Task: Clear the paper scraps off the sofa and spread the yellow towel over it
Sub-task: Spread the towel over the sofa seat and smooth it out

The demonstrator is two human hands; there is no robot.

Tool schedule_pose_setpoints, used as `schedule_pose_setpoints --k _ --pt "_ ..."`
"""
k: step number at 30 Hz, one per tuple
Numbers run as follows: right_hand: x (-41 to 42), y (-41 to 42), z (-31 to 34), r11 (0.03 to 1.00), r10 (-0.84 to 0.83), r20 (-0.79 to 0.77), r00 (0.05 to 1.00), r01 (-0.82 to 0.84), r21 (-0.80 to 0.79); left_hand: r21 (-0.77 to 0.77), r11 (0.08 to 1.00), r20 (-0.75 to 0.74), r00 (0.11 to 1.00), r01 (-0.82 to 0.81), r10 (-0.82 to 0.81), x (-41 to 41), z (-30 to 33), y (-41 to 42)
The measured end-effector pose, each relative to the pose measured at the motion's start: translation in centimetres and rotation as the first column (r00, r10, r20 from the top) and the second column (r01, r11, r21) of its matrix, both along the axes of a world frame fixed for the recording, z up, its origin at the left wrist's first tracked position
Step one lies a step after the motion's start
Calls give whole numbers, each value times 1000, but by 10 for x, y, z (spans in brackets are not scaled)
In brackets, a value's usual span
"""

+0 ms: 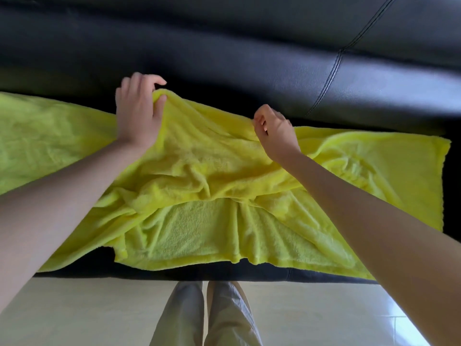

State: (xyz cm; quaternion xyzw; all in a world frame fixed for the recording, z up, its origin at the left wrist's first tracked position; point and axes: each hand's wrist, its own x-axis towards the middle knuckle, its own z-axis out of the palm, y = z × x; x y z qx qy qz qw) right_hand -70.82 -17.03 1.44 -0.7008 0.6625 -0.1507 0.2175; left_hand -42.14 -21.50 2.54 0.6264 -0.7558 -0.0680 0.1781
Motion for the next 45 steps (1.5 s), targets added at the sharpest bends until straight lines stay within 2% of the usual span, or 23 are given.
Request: schedule_pose_setpoints --k 2,4,5,8,11,14,16,19,22,24,26,29,31,33,34,35,36,37,39,41,43,45 --pt "-4 -10 -8 982 6 16 1000 -9 190 115 984 146 982 -134 117 2 -7 -6" --pt "-14 -14 -15 948 48 -153 987 3 318 245 949 225 963 -200 145 0 -15 -1" --pt "-21 -15 -17 940 43 -218 975 35 341 261 949 235 965 -177 116 -4 -18 3" --pt "-41 -13 -21 935 -23 -293 956 124 332 199 977 167 980 75 -109 -27 -23 19" --pt "-55 -12 -26 890 9 -312 950 134 435 208 922 38 939 328 -343 -61 -29 28" --pt "-62 -8 -28 837 114 -333 936 90 540 327 864 -85 923 382 -376 -93 -42 31" --pt "-64 -4 -28 869 167 -376 911 45 493 377 831 -89 909 408 -406 -109 -48 31" --pt "-70 3 -26 947 177 -383 907 -52 317 369 827 -7 891 425 -454 -123 -50 31" --pt "-86 17 -27 977 189 -410 892 -214 -15 211 865 29 882 455 -471 -123 -41 36" --pt "-96 28 -23 918 143 -488 861 -299 -260 61 876 35 876 478 -481 -118 -35 41" --pt "-101 40 -16 874 110 -491 864 -319 -367 -52 864 51 866 500 -498 -111 -28 46" --pt "-103 61 -3 860 166 -467 868 -359 -363 -145 813 36 824 565 -566 -102 -23 55" --pt "-103 76 0 838 318 -475 820 -478 -262 -130 710 12 717 692 -697 -98 -25 63" --pt "-104 89 -2 786 510 -468 722 -612 -86 6 553 -63 552 833 -832 -95 -31 74" --pt "-104 94 -3 763 582 -436 687 -647 -2 103 487 -112 497 867 -861 -95 -33 79" --pt "-103 96 -4 757 614 -399 681 -651 56 192 460 -154 489 867 -858 -96 -34 82" --pt "-101 96 -5 781 599 -368 711 -621 73 250 477 -187 525 843 -830 -99 -34 83" --pt "-98 93 -5 833 535 -338 775 -551 53 272 533 -212 590 801 -779 -104 -33 81" --pt "-90 80 -3 953 282 -264 923 -301 -36 300 696 -256 758 652 -600 -117 -28 72" --pt "-84 62 -4 995 58 -228 972 -75 -67 373 795 -237 877 478 -417 -132 -24 59" --pt "-85 43 -9 1000 -11 -252 968 13 6 428 812 -91 913 396 -398 -145 -26 47" --pt "-89 27 -16 987 24 -296 955 24 159 470 789 8 892 395 -452 -152 -29 39"
